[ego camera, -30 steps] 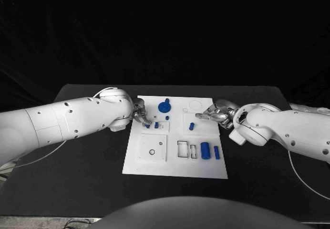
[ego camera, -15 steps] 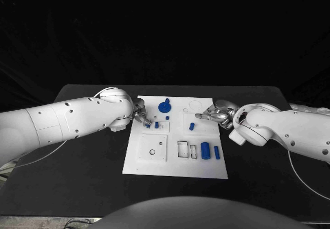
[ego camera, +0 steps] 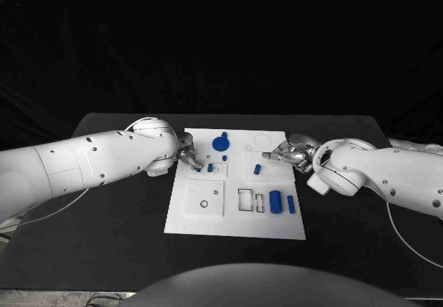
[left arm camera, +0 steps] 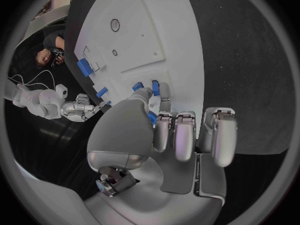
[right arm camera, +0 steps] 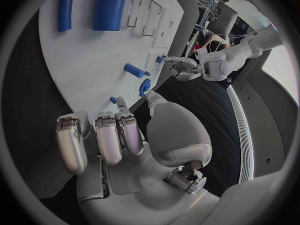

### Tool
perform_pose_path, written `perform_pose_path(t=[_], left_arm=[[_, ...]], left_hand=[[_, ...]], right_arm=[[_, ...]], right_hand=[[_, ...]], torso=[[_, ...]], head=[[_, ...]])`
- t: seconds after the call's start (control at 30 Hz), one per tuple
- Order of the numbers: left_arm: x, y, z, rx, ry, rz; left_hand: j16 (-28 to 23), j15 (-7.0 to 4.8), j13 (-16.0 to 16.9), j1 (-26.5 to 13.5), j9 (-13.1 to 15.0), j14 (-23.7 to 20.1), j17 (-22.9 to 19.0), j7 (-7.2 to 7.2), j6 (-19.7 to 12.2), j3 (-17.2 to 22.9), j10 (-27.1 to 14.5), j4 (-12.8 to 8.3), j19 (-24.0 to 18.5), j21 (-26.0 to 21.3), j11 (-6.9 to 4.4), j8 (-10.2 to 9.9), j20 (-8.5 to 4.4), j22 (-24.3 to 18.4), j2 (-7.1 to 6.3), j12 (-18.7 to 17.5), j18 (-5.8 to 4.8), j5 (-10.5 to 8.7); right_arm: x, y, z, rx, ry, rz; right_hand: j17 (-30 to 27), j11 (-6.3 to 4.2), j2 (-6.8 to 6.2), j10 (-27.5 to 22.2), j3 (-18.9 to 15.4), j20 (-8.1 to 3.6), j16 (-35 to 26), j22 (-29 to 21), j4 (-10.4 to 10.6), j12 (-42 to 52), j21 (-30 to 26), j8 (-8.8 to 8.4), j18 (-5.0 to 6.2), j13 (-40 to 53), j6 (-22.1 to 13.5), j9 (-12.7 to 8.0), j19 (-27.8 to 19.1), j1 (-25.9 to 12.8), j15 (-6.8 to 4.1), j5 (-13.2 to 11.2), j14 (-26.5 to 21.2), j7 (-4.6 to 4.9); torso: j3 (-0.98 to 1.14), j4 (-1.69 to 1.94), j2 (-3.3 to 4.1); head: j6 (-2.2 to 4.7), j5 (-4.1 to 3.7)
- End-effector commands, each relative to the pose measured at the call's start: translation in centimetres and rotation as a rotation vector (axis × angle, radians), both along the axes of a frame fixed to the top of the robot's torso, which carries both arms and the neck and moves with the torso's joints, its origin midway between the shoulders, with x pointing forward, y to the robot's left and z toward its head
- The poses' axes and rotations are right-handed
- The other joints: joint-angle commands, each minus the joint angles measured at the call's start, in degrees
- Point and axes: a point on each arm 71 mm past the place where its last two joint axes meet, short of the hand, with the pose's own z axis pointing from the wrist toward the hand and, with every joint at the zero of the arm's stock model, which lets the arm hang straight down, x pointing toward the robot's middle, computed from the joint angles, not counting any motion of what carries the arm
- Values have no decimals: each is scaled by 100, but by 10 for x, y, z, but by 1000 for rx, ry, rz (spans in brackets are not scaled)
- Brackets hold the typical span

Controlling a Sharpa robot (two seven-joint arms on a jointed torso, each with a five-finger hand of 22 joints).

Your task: Assemble the parts on the task board

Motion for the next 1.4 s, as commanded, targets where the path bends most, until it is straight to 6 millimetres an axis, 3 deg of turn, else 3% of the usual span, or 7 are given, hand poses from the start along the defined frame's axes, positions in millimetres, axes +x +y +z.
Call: perform_pose_path(t=[0.03, 0.23, 0.53, 0.63, 0.73, 0.9, 1.4], left_arm=[[-1, -1, -1, 6, 22, -9], [-1, -1, -1, 4, 18, -6], [0, -1, -1, -9, 16, 1], [0, -1, 0, -14, 14, 5], [0, 0, 0, -19, 7, 11], [1, 1, 1, -35, -15, 28], [1, 4, 3, -110, -27, 76]], left_hand=[[15, 23, 1508, -23, -9, 585, 1506, -15, -13, -16, 606, -17, 603, 14, 34, -21, 6, 1509, 10, -31, -43, -9], [15, 22, 1508, -46, -23, 585, 1506, -9, -7, -23, 606, -6, 603, 14, 34, -26, 7, 1509, 16, -31, -43, -32], [15, 68, 1508, -1255, -78, 585, 1506, 71, 44, -615, 606, -6, 603, 14, 105, -14, 36, 1509, 168, -31, -43, -1910], [15, 81, 1508, -1489, -69, 585, 1506, 84, 34, -745, 606, 3, 603, 14, 118, 4, 50, 1509, 256, -31, -43, -2266], [15, 87, 1508, -1671, -60, 585, 1506, 88, 34, -820, 606, 2, 603, 14, 124, 21, 59, 1509, 387, -31, -43, -2343], [15, 88, 1508, -1790, -50, 585, 1506, 85, 49, -889, 606, 0, 603, 14, 122, 42, 63, 1509, 468, -31, -43, -2379], [15, 82, 1508, -1732, -34, 585, 1506, 69, 92, -898, 606, -20, 603, 14, 109, 80, 64, 1509, 600, -31, -43, -2374]], right_arm=[[-1, 1, -1, -3, 2, 18], [-1, 1, -1, -3, 3, 17], [0, 1, -1, -3, 2, 17], [0, 1, -1, -4, 1, 17], [0, 1, -1, -4, 1, 17], [0, 0, -1, -4, 2, 16], [-1, -1, -2, -6, 5, 14]], right_hand=[[1505, 55, 46, 599, -44, 43, 36, 1506, 1, 38, 26, 9, -81, 1507, -8, 6, 610, -11, 41, 32, 588, 131], [1505, 55, 46, 599, -44, 43, 36, 1506, 1, 38, 26, 9, -81, 1507, -8, 6, 610, -11, 41, 32, 588, 131], [1505, 55, 46, 599, -44, 43, 36, 1506, 1, 38, 26, 9, -81, 1507, -8, 6, 610, -11, 41, 32, 588, 131], [1505, 55, 46, 599, -44, 43, 36, 1506, 1, 38, 26, 9, -81, 1507, -8, 6, 610, -11, 41, 32, 588, 131], [1505, 55, 46, 599, -44, 43, 36, 1506, 1, 38, 26, 9, -81, 1507, -8, 6, 610, -11, 41, 32, 588, 131], [1505, 55, 46, 599, -44, 43, 36, 1506, 1, 38, 26, 9, -81, 1507, -8, 6, 610, -11, 41, 32, 588, 131], [1505, 55, 46, 599, -44, 43, 36, 1506, 1, 38, 26, 9, -81, 1507, -8, 6, 610, -11, 41, 32, 588, 131]], torso=[[-3, 3, -2], [-3, 3, -1], [0, 0, 0], [1, -2, -1], [-1, -1, -1], [-1, -1, 1], [-4, 4, 1]], head=[[0, 1], [0, 5], [0, 8], [0, 11], [0, 14], [0, 13], [8, -4]])
